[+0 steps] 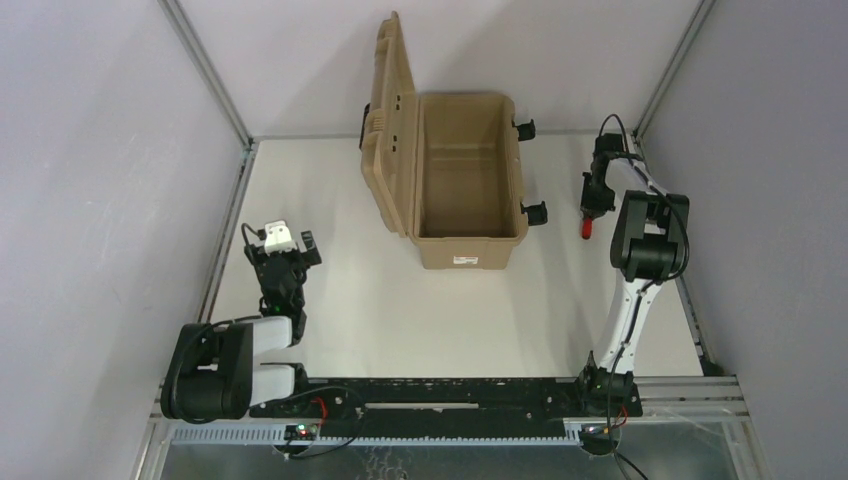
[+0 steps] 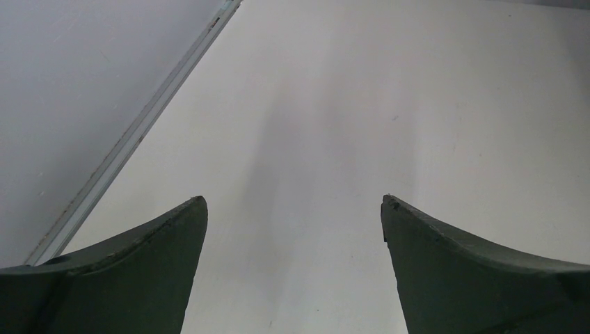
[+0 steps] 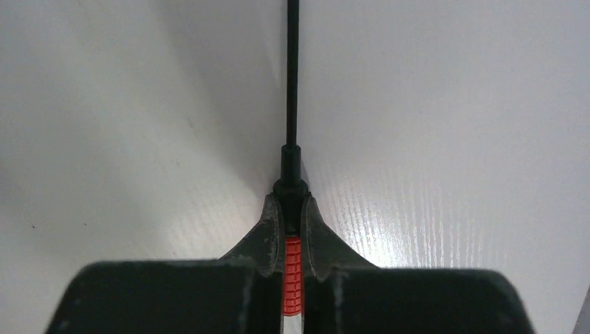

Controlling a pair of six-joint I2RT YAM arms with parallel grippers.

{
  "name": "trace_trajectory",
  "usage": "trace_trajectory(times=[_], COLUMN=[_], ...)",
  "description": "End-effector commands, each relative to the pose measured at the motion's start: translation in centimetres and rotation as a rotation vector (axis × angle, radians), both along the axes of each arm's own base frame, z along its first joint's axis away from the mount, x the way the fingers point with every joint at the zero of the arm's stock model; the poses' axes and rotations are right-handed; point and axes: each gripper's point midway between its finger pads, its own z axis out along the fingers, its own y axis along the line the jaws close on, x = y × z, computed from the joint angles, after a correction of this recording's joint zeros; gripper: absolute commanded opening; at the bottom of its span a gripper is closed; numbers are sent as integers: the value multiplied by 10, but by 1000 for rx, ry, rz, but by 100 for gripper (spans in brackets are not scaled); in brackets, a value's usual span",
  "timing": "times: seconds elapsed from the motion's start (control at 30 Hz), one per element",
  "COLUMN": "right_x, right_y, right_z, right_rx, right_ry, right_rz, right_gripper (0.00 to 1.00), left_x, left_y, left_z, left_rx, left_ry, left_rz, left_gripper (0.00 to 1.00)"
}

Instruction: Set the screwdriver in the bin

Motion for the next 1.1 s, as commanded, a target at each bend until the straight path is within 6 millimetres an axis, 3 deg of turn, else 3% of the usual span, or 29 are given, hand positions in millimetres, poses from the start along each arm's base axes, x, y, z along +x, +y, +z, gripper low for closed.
trace_trajectory(times=[0.0, 0.2, 0.3, 0.5, 0.63, 0.8, 0.93, 1.03, 1.07], right_x=[-16, -5, -9, -16, -21, -16, -6, 7, 12], right_y=[-1, -11, -11, 11, 57, 148, 224, 275, 282], right_z=[14, 91, 127, 201, 246, 284, 289, 269, 267], right_rx=[22, -49, -88, -140, -53, 146, 267, 333, 342], right_ry=[24, -106, -134, -240, -304, -406, -428, -403, -410], right_rz=[-11, -3, 10, 67, 70, 132, 257, 316, 309], right_gripper=[0, 0, 0, 0, 0, 0, 0, 0, 0], left_x=[14, 14, 14, 14, 14, 14, 14, 14, 14], left_y=[1, 1, 1, 1, 1, 1, 1, 1, 1], left_z=[32, 32, 32, 31, 32, 31, 31, 31, 31], left_rx=[-1, -1, -1, -1, -1, -1, -1, -1, -1], left_ry=[-101, -101, -101, -100, -101, -100, -100, -100, -100], left_rz=[1, 1, 1, 2, 2, 1, 2, 2, 1], left_gripper=[100, 100, 100, 100, 100, 100, 100, 100, 100])
